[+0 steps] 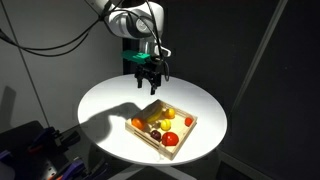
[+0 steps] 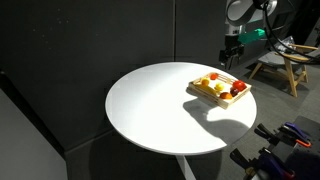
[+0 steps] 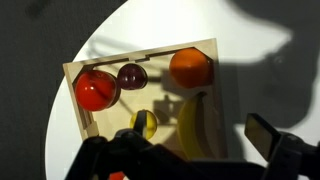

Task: Remove the lemon from the box

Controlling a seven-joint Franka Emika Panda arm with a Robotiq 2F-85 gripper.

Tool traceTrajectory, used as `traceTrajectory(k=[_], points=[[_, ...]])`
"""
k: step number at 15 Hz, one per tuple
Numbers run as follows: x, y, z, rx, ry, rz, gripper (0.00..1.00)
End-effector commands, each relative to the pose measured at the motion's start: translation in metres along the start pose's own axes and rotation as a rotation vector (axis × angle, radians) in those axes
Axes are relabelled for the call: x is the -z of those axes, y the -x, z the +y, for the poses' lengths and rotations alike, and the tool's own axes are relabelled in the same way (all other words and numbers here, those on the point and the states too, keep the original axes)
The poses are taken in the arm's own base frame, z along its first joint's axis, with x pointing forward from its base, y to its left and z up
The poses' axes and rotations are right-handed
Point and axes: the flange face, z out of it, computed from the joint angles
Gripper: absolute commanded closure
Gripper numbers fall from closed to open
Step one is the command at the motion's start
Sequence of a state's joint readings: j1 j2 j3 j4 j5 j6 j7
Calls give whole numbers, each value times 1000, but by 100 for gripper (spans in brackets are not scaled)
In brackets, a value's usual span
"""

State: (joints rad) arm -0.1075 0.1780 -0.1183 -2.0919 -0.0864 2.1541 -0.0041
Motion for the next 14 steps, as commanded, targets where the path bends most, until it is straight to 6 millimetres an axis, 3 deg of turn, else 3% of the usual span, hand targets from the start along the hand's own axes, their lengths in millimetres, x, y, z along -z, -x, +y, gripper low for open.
traceTrajectory(k=[1, 14], points=[[-8, -8, 8, -21, -3, -4, 0], [-52, -23, 10, -18, 2, 33, 0]])
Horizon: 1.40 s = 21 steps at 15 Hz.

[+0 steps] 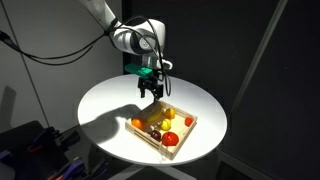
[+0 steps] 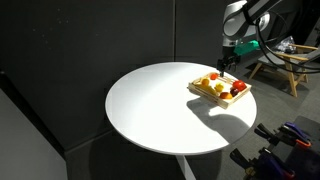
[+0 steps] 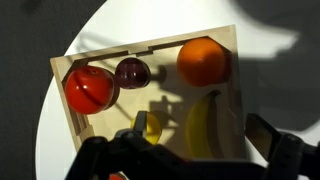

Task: Remove the lemon from the box

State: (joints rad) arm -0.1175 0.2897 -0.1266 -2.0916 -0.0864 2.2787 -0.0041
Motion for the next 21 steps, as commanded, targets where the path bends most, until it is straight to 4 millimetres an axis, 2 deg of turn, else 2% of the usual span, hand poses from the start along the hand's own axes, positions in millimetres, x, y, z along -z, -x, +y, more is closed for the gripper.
traceTrajectory(k=[1, 12, 21], points=[[-1, -7, 4, -9, -6, 23, 0], [-6, -2, 0, 1, 1, 1, 0], [-14, -14, 11, -38, -1, 35, 0]])
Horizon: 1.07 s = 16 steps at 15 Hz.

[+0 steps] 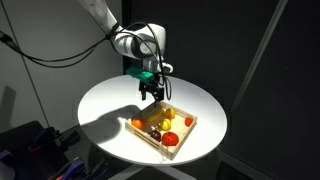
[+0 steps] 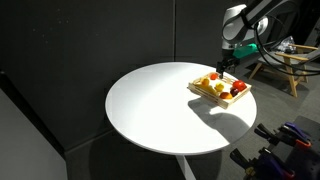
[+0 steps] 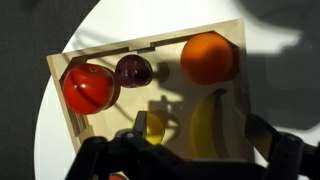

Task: Remove the lemon from the box

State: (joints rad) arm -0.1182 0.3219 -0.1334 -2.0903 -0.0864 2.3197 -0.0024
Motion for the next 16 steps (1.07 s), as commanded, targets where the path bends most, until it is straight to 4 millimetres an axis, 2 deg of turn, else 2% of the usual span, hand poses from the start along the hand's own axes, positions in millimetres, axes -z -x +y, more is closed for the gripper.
traceTrajectory(k=[1, 11, 16], points=[[-1, -12, 10, -37, -7, 32, 0], [-11, -33, 19, -89, -67, 69, 0], [-17, -47, 26, -36, -54, 94, 0]])
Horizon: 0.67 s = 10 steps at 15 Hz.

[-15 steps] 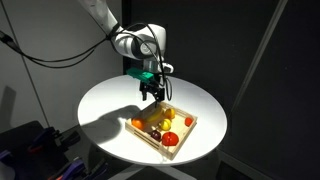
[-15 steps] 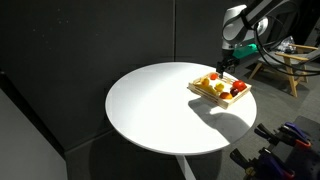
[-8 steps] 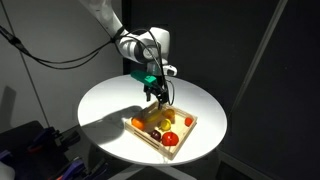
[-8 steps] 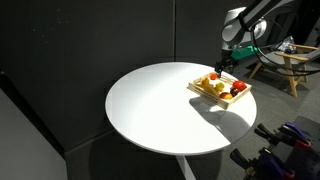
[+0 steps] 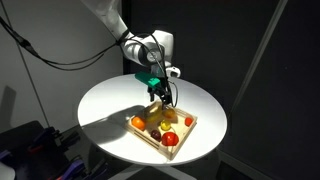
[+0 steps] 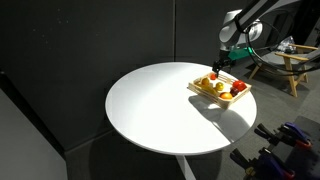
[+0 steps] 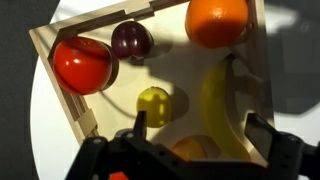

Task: Remove the lemon from the box

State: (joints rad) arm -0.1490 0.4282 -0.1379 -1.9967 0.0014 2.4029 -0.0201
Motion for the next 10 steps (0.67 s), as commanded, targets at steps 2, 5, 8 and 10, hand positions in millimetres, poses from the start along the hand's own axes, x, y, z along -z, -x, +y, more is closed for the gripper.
traceTrajectory(k=[2, 5, 8, 10], points=[[-4, -20, 9, 73, -5, 37, 0], [-7, -28, 14, 111, -8, 45, 0], [-13, -33, 19, 143, -9, 41, 0], [-18, -35, 24, 157, -6, 37, 0]])
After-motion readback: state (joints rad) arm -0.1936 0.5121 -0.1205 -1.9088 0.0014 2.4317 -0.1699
